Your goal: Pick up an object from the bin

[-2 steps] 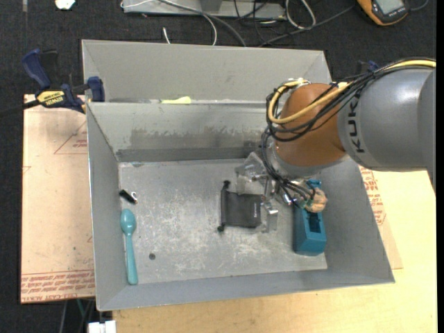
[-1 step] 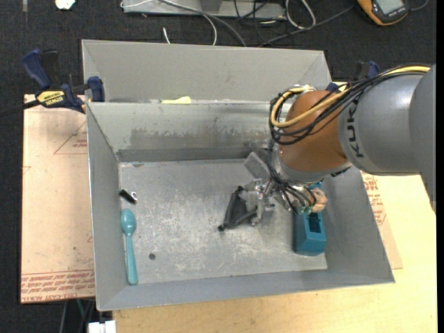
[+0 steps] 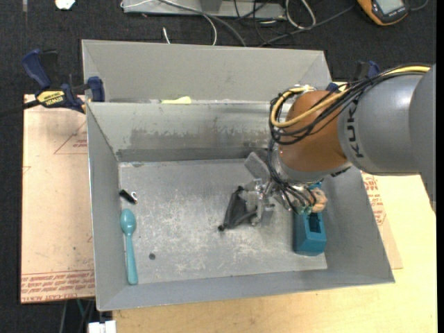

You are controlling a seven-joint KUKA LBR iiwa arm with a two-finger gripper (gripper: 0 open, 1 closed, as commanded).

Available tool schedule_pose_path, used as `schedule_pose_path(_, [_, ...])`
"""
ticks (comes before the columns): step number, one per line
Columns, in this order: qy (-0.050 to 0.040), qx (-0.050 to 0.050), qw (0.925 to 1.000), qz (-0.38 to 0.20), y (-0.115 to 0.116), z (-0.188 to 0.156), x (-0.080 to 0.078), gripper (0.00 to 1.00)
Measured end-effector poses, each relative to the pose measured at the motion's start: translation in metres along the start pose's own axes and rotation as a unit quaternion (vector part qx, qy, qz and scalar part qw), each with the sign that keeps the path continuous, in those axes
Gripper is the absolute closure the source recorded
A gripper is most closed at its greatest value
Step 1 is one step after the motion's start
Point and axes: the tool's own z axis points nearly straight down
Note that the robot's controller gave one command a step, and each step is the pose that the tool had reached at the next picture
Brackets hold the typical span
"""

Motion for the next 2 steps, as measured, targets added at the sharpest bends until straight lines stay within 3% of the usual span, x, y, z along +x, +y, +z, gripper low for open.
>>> schedule_pose_path(1, [-0.003, -0.001, 0.991, -0.134, -0.032, -0.001, 0.019, 1.0])
schedule_pose_path(2, [-0.0015, 0.002, 0.9605, -0.278, -0.001, 0.0, -0.034, 1.0])
